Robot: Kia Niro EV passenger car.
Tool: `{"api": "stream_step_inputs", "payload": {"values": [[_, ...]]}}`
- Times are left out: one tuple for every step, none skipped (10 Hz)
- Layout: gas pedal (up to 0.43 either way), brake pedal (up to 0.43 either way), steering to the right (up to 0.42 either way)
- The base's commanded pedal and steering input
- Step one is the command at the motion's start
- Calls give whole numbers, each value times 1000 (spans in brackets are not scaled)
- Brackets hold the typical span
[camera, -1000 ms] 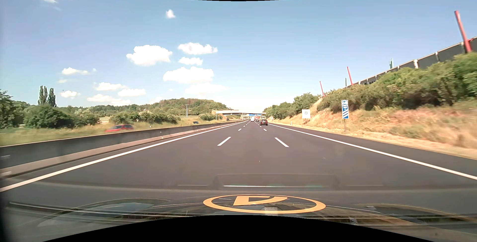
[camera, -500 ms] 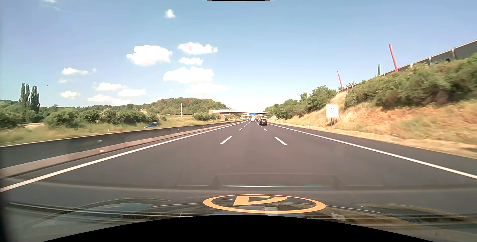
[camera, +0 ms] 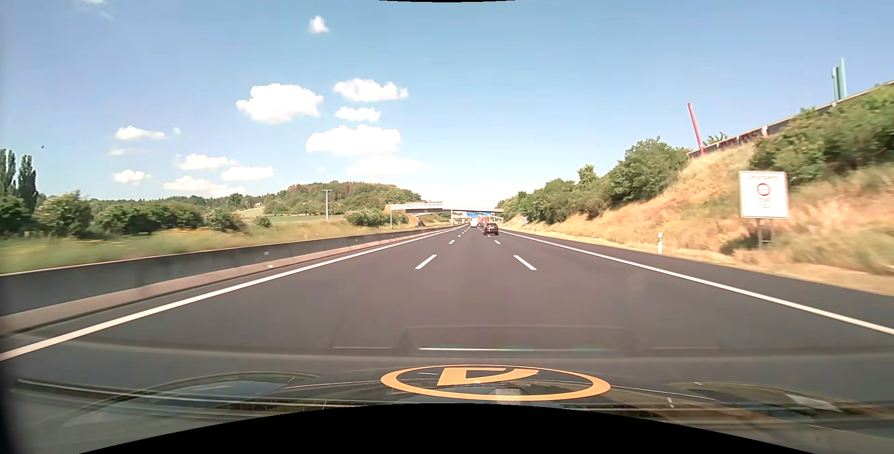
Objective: Follow the waypoints while adhering to traffic rules and regulations
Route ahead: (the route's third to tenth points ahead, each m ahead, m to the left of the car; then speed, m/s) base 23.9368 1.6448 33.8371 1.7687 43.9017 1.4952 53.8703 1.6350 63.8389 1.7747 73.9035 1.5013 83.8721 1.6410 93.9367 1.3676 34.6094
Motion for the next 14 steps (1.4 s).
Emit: {"api": "stream_step_inputs", "payload": {"values": [[358,0,-2],[350,0,-2],[350,0,-2],[350,0,-2],[339,0,-2],[339,0,-2],[331,0,-2],[331,0,-2],[331,0,-2],[331,0,-2],[331,0,-2],[331,0,-2],[319,0,-2],[311,0,-2]]}}
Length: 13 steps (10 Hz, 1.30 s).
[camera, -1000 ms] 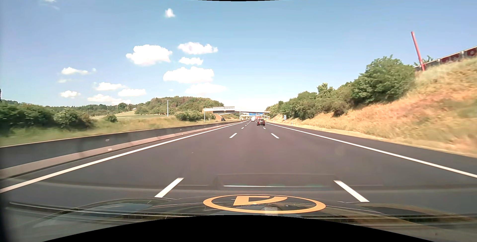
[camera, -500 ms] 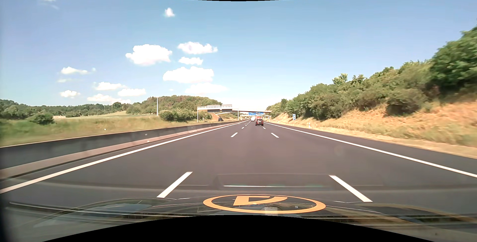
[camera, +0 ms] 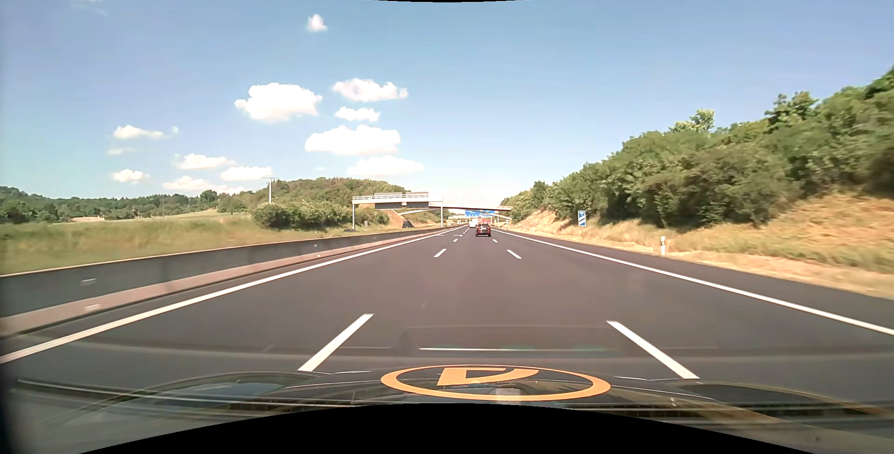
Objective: Follow the waypoints while adhering to traffic rules and regulations
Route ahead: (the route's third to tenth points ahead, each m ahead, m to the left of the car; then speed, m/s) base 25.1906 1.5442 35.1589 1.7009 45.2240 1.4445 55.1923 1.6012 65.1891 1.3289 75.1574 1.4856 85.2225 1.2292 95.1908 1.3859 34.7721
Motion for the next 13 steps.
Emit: {"api": "stream_step_inputs", "payload": {"values": [[299,0,-2],[299,0,-2],[287,0,-2],[287,0,-2],[287,0,-2],[287,0,-2],[287,0,-2],[287,0,-2],[280,0,-2],[280,0,-2],[280,0,-2],[268,0,-2],[268,0,-2]]}}
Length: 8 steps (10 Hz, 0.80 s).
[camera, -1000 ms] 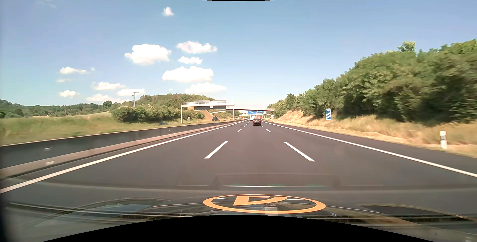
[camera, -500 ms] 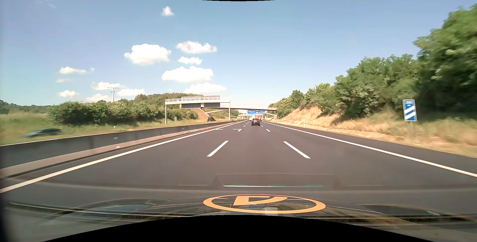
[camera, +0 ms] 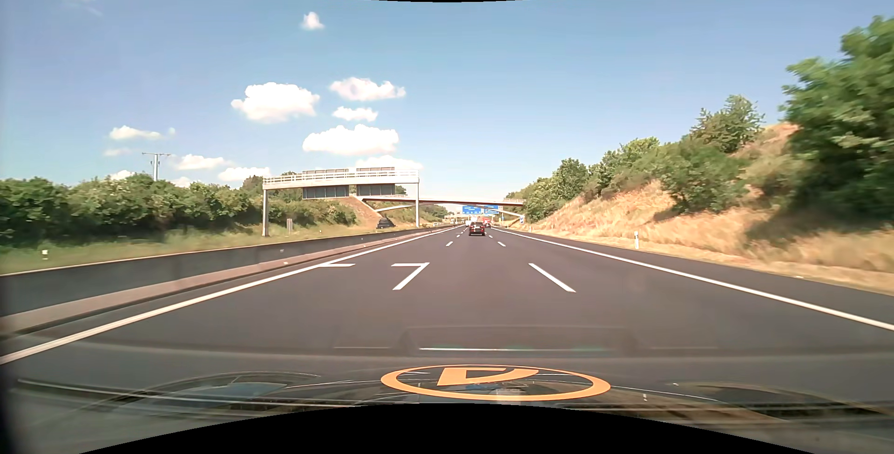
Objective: Follow the waypoints while adhering to traffic rules and regulations
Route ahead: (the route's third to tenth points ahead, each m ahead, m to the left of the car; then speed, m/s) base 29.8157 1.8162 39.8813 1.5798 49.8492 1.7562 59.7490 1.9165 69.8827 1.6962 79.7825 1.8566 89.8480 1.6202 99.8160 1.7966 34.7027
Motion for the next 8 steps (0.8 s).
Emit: {"api": "stream_step_inputs", "payload": {"values": [[268,0,-2],[268,0,-2],[260,0,-2],[260,0,-2],[260,0,-2],[260,0,-2],[260,0,-2],[260,0,-2]]}}
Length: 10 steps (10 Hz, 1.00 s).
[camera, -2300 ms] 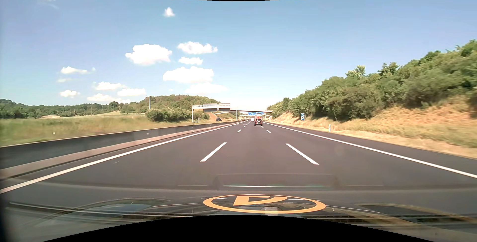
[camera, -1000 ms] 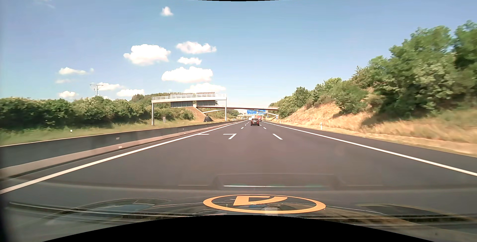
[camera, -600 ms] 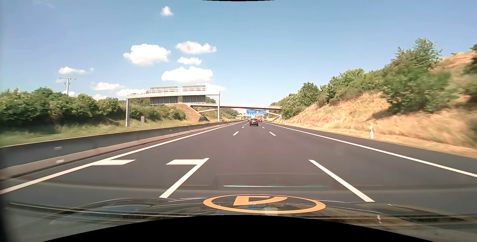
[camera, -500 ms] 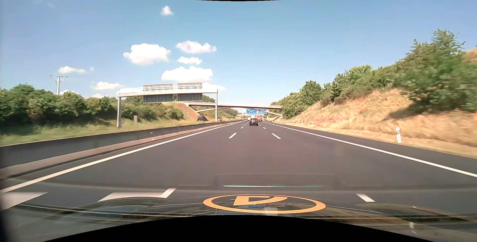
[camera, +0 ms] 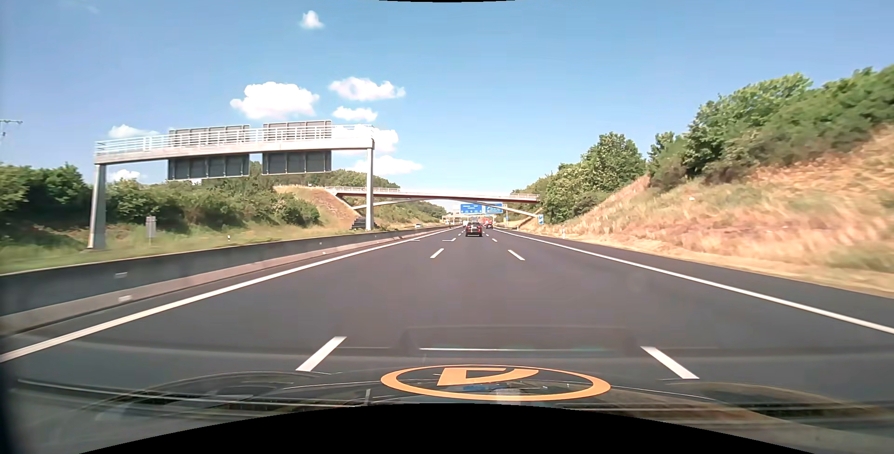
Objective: Follow the waypoints while adhering to traffic rules and regulations
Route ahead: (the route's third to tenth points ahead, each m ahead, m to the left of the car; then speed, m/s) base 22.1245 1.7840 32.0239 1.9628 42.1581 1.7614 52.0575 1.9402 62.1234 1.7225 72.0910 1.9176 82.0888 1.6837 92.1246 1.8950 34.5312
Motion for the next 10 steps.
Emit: {"api": "stream_step_inputs", "payload": {"values": [[260,0,-2],[260,0,-2],[260,0,-2],[260,0,-2],[260,0,-2],[260,0,-2],[260,0,-3],[260,0,-2],[260,0,-2],[260,0,-2]]}}
